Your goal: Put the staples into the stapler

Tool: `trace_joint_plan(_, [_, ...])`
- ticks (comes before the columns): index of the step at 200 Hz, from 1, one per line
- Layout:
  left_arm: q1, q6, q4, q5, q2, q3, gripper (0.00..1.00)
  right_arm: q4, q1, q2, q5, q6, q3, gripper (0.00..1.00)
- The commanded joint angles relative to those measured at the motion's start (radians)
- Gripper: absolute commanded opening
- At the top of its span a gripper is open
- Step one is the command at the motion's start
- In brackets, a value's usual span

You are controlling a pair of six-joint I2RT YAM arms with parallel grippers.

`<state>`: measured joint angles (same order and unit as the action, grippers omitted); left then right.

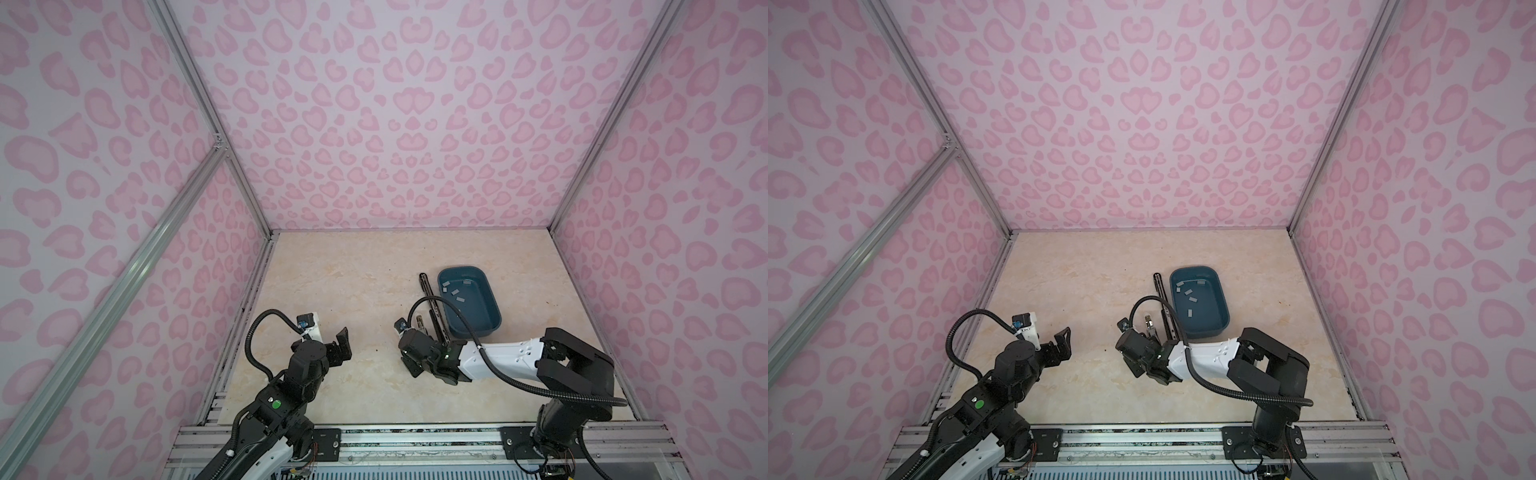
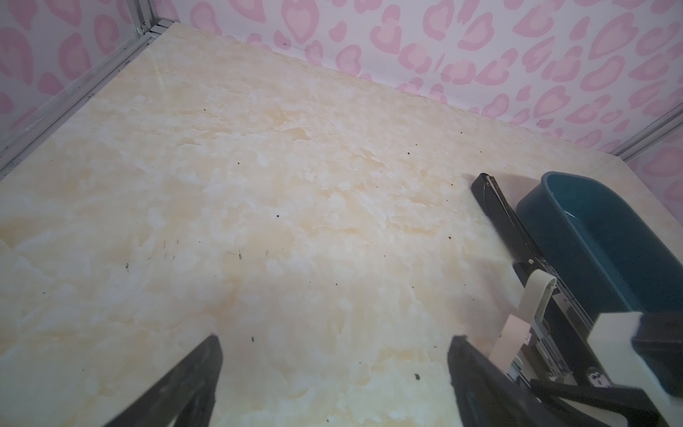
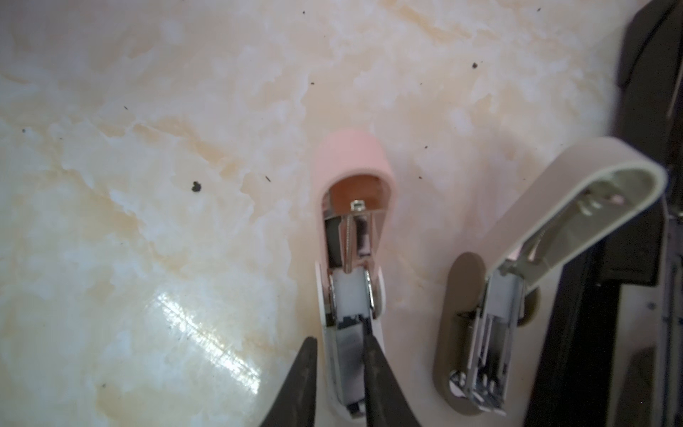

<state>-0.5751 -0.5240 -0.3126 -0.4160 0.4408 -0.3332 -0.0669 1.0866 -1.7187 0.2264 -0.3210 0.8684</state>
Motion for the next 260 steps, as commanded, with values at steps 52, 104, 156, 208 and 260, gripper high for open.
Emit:
trace_joint_plan(52, [0.001,0.004,0.027,0.002,-0.004,0.003,0.96,-0.054,0.041,-0.039,0.097,-0.005,0.035,0.16])
trace_joint_plan(104, [0.001,0.004,0.025,0.002,-0.011,0.006,0.96,-0.072,0.044,-0.020,0.122,-0.026,0.053,0.12])
trace_joint_plan(156, [0.001,0.004,0.024,0.004,-0.019,0.008,0.96,-0.105,0.044,0.011,0.156,-0.036,0.072,0.11])
trace_joint_plan(208, [0.001,0.004,0.024,0.003,-0.019,0.008,0.96,-0.203,0.021,0.062,0.314,-0.050,0.108,0.09])
trace_joint_plan(260, [0.001,0.001,0.022,0.005,-0.008,0.005,0.96,-0.245,-0.257,0.247,0.335,-0.094,0.056,0.06])
